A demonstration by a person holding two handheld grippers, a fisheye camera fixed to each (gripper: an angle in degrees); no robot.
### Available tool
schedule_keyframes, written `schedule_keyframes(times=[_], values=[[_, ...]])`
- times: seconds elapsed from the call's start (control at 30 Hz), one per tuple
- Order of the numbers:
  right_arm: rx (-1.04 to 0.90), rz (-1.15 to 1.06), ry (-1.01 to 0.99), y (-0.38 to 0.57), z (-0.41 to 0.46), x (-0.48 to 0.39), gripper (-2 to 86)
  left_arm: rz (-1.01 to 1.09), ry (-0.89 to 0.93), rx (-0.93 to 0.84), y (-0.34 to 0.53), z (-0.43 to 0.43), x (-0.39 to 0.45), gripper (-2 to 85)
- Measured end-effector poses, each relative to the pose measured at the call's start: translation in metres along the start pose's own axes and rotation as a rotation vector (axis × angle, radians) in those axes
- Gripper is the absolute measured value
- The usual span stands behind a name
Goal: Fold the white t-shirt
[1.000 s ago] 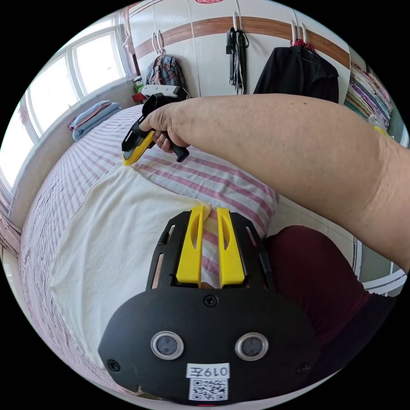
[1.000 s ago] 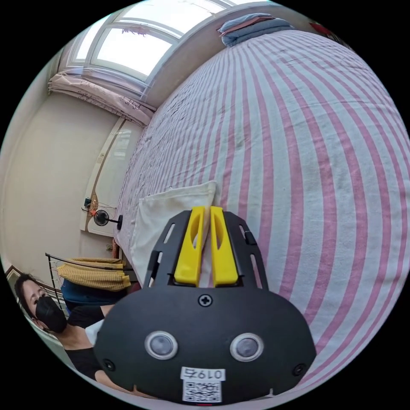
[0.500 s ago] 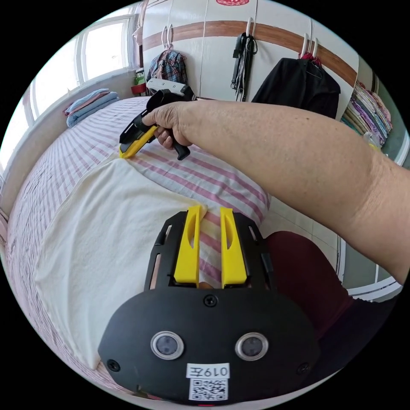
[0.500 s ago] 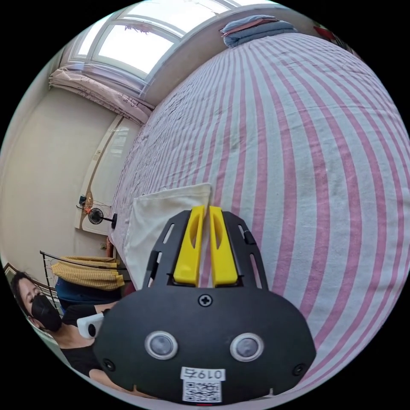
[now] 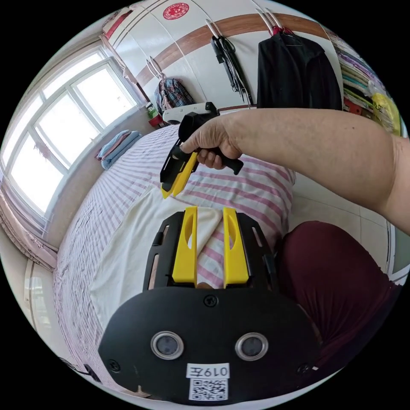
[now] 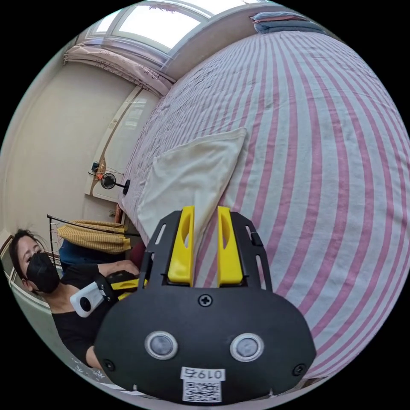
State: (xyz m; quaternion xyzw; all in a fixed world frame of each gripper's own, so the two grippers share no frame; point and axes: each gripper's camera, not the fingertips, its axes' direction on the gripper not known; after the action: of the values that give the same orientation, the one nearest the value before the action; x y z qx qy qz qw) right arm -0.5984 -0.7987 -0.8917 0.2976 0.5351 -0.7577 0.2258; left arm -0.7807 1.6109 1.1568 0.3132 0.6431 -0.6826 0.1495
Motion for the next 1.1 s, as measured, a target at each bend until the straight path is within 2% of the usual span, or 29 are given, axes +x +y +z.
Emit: schedule_keyframes(times=[0.17, 0.33, 0.43, 0.53, 0.73, 0.93, 1.03, 1.1], values=[[0.039, 0.039, -0.07, 0.008, 0.0, 0.003, 6.4, -0.076, 0.009, -0.087, 0.028, 0.02, -0.037, 8.0], [0.051, 0.064, -0.122, 0.012, 0.007, 0.002, 2.4, -0.128, 0.19, -0.118, 0.05, 0.038, -0.057, 7.9], [0.067, 0.064, -0.094, 0.016, 0.006, -0.005, 0.2, -0.12, 0.193, -0.13, 0.063, 0.044, -0.058, 7.8], [0.066, 0.076, -0.032, 0.018, 0.006, -0.013, -0.2, -0.125, 0.191, -0.127, 0.077, 0.046, -0.064, 7.7], [0.044, 0.081, -0.064, 0.026, 0.022, -0.031, 2.2, -0.165, 0.23, -0.097, 0.111, 0.044, -0.085, 7.5], [0.103, 0.078, -0.068, 0.052, 0.02, -0.06, 6.6, -0.1, 0.137, -0.002, 0.151, 0.013, -0.084, 7.1], [0.171, 0.035, -0.036, 0.074, 0.016, -0.09, 5.5, -0.079, -0.001, 0.027, 0.181, 0.003, -0.099, 6.9], [0.22, -0.066, -0.008, 0.088, 0.016, -0.122, 3.1, -0.125, -0.013, 0.033, 0.206, 0.001, -0.125, 6.7]])
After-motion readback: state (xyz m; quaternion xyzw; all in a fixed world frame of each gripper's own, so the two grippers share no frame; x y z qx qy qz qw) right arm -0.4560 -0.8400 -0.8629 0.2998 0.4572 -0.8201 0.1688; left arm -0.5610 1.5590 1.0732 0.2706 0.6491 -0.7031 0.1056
